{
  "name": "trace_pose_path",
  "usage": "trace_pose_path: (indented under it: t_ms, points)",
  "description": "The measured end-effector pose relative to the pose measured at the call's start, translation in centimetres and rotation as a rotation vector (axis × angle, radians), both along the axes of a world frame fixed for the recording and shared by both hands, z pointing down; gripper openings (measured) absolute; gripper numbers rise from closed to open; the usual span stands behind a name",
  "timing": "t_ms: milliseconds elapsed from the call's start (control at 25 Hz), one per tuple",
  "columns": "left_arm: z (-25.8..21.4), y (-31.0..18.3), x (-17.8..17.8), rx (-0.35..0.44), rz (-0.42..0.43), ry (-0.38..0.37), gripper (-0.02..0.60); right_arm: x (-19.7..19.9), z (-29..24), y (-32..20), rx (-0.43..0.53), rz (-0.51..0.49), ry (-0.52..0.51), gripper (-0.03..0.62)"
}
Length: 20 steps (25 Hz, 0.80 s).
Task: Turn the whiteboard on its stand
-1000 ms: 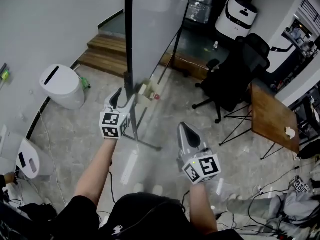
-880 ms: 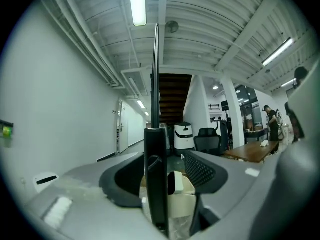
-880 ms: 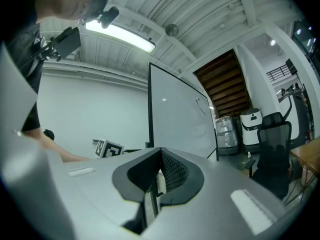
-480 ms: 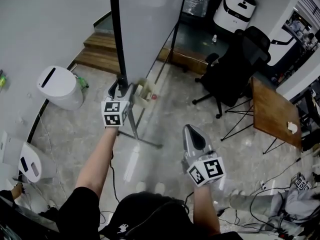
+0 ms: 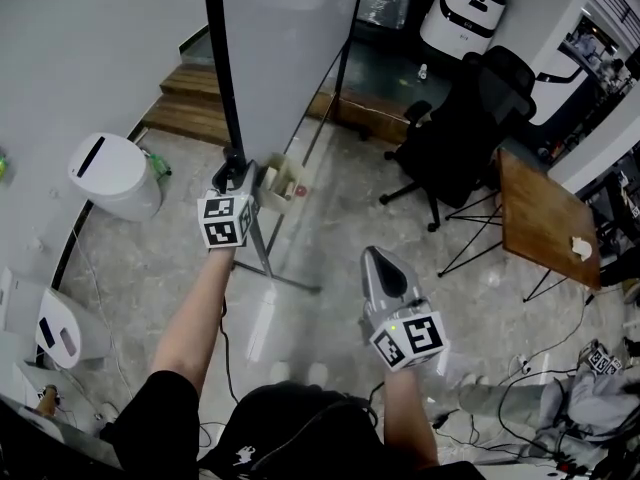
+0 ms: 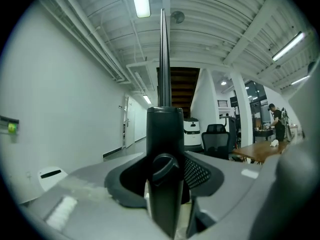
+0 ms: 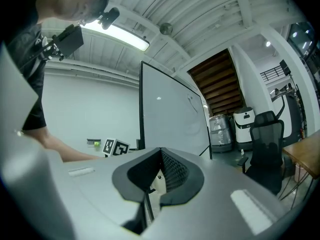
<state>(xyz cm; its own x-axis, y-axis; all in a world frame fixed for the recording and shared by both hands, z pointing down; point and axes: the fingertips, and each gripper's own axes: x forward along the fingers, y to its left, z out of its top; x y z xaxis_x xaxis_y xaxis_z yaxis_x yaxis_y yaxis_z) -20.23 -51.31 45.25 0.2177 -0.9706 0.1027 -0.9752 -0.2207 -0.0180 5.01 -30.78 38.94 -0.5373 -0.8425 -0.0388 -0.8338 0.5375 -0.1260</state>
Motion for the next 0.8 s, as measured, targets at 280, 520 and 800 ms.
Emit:
trace_pose_path:
  t_ms: [280, 520, 800]
  points:
    - [-0.1, 0.0, -0.2, -0.010, -0.007, 0.026, 0.195, 1.1, -0.2, 0.7, -0.001, 0.028, 0.003, 0.005]
    - [-0.4, 0.7, -0.3, -0.020, -0.026, 0.034, 0.193, 1.4, -0.5, 1.9, 0.001, 0.034, 0.000, 0.006]
    - [-0.3, 2.7, -0.1, -0.023, -0.050, 0.043, 0.193, 2.6, -0.3, 3.1, 0.001, 0.043, -0.008, 0.006]
